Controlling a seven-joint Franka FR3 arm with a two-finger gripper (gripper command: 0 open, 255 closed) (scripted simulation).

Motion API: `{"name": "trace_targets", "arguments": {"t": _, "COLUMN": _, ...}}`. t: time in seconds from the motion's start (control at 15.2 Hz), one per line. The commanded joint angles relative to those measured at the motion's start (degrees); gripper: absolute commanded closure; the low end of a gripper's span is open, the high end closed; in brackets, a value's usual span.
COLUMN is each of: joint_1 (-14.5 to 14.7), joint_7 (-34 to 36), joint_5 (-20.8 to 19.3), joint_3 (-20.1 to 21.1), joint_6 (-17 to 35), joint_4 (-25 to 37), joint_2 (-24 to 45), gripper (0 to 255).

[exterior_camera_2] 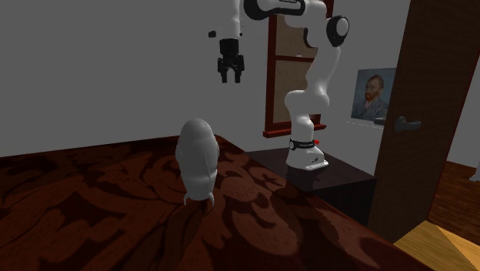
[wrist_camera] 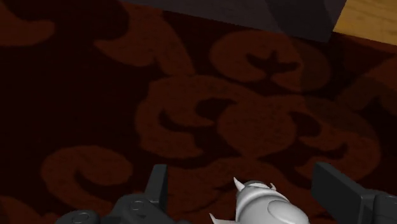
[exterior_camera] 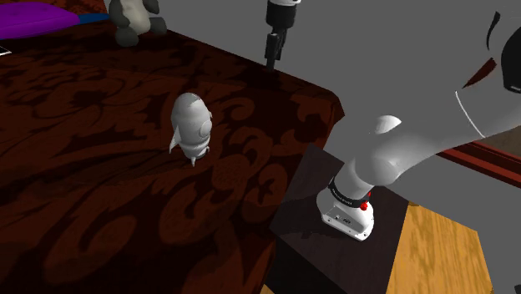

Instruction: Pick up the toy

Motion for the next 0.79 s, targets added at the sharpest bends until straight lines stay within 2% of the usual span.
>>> {"name": "trace_targets", "arguments": {"t": 0.0, "joint_1": 1.38, "joint_7": -3.50, "joint_5": -1.33, "joint_3": 0.65, "joint_6": 0.97, "joint_4": 2.91, "joint_2": 4.92, "gripper": 0}}
{"name": "trace_targets", "arguments": {"t": 0.73, "joint_1": 8.16, "joint_7": -18.22, "joint_5": -10.07, "joint_3": 7.18, "joint_6": 1.69, "joint_4": 20.25, "joint_2": 28.22, "gripper": 0}}
